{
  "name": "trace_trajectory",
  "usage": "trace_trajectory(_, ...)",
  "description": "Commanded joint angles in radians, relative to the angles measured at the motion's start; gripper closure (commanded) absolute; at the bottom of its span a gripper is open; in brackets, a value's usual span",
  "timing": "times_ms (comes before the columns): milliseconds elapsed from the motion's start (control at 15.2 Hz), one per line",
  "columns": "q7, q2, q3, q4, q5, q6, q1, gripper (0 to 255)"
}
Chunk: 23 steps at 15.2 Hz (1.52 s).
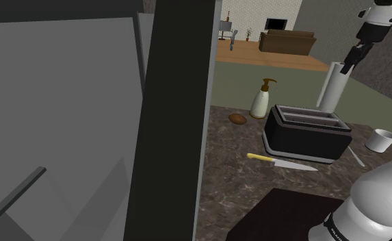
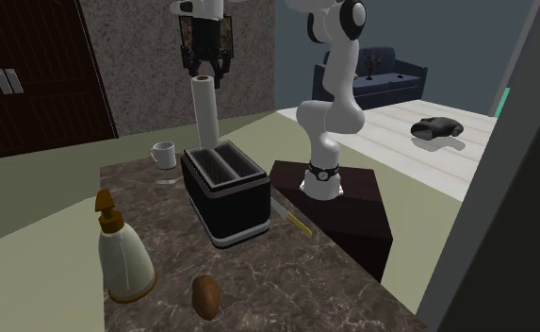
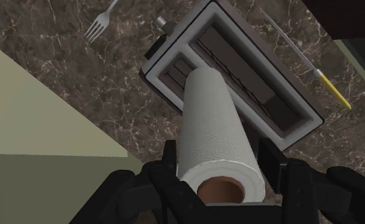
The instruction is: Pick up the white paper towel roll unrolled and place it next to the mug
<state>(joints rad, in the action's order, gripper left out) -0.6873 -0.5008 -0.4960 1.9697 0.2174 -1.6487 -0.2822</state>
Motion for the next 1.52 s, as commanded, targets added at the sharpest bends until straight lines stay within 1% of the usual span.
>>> trace_trajectory(0, -0.054, 0.005, -0.043, -0.014, 0.010, 0.001, -0.011, 255)
trace_trajectory(330, -0.178, 0.020, -0.149, -0.037, 0.029, -0.012, -0.033, 255)
trace_trajectory(594, -0.284, 0.054, -0.247, -0.075, 0.032, -0.024, -0.039, 255)
trace_trajectory(792, -0.370, 0.094, -0.332, -0.116, 0.021, -0.035, -0.035, 255)
trace_trajectory(990, -0.465, 0.150, -0.432, -0.166, -0.007, -0.045, -0.020, 255)
trace_trajectory(1122, -0.535, 0.200, -0.512, -0.206, -0.040, -0.052, -0.003, 255)
trace_trajectory(1254, -0.616, 0.267, -0.609, -0.251, -0.092, -0.058, 0.023, 255)
trace_trajectory(1320, -0.664, 0.310, -0.668, -0.276, -0.130, -0.060, 0.039, 255)
trace_trajectory(1386, -0.721, 0.366, -0.739, -0.303, -0.183, -0.060, 0.060, 255)
trace_trajectory(1452, -0.798, 0.450, -0.828, -0.332, -0.268, -0.056, 0.079, 255)
